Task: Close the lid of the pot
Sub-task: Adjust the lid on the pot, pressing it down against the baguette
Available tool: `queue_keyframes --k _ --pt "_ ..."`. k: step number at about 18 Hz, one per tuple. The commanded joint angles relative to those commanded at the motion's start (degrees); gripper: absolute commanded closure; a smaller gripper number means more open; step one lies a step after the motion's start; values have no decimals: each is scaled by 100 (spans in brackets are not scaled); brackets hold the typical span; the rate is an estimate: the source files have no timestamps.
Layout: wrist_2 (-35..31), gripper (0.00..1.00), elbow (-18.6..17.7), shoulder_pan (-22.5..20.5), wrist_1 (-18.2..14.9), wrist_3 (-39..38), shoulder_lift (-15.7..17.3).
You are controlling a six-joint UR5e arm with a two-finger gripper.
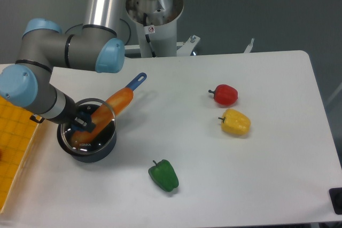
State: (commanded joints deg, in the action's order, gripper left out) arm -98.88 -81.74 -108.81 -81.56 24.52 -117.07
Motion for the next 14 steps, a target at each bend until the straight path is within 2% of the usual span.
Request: queue_keyframes --k 1,3,5,7,14 --pt "-9 24 -9 -9 0 0 0" --pt "-17 20 -9 0 0 0 -9" --pt "-9 6 0 0 0 9 0" --pt "-18 1 0 0 0 9 -9" --pt "-18 0 9 0 -9 35 26"
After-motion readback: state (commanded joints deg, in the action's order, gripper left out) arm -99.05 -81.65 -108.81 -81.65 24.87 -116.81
